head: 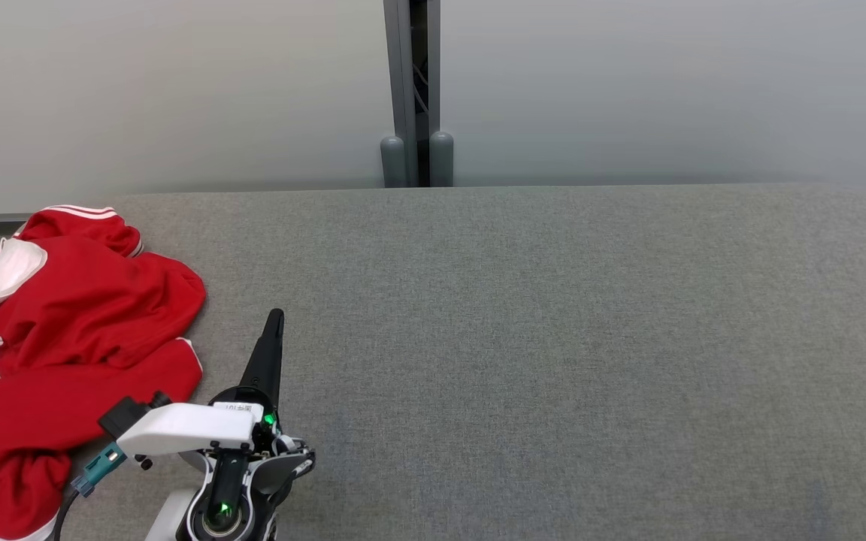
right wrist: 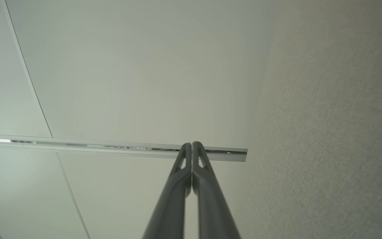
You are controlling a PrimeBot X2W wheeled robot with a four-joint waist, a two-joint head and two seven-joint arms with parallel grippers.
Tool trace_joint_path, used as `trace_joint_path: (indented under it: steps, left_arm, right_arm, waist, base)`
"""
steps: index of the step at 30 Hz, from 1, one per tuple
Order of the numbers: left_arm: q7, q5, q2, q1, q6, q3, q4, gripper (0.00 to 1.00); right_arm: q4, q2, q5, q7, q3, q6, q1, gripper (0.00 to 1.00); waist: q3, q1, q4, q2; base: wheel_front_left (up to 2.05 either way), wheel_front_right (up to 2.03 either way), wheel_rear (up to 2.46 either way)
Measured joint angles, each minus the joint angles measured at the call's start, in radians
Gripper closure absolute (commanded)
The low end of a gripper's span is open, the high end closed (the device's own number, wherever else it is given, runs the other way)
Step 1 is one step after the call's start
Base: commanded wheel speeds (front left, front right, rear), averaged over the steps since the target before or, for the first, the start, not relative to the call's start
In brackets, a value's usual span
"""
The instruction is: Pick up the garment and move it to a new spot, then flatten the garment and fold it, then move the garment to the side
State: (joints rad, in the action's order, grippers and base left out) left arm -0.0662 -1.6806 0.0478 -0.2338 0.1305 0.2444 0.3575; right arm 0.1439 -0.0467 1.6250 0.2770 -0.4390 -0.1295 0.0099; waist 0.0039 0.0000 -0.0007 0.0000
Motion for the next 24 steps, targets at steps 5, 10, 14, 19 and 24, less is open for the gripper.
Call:
trace_joint_path:
  steps: [5, 10, 14, 19, 24]
  left_arm:
    - [0.0, 0.0, -0.001, 0.006, 0.0, 0.001, 0.006, 1.0]
    - [-0.005, 0.004, -0.004, 0.058, -0.001, 0.005, 0.031, 0.0]
    - [-0.015, 0.022, -0.004, 0.063, -0.001, 0.004, 0.014, 0.0]
    - [-0.027, 0.066, -0.004, 0.07, -0.001, -0.003, -0.006, 0.0]
    - [-0.04, 0.13, -0.003, 0.085, -0.001, -0.016, -0.025, 0.0]
  right_arm:
    - [0.007, 0.005, 0.0, 0.0, 0.0, 0.0, 0.002, 1.0]
    - [0.038, 0.031, -0.001, -0.015, 0.021, 0.0, 0.024, 0.0]
    - [0.038, 0.03, -0.012, -0.043, 0.048, 0.0, 0.023, 0.0]
    - [0.039, 0.029, -0.046, -0.077, 0.072, 0.0, 0.022, 0.0]
    - [0.036, 0.028, -0.111, -0.109, 0.09, 0.0, 0.02, 0.0]
  waist:
    - [0.0, 0.0, 0.0, 0.0]
    - [0.0, 0.0, 0.0, 0.0]
    - [0.0, 0.0001, 0.0, 0.0]
    - [0.0, 0.0, 0.0, 0.0]
    - [-0.001, 0.0, -0.001, 0.0]
  base:
    - [0.0, 0.0, 0.0]
    - [0.0, 0.0, 0.0]
    - [0.0, 0.0, 0.0]
    - [0.0, 0.0, 0.0]
    - [0.0, 0.0, 0.0]
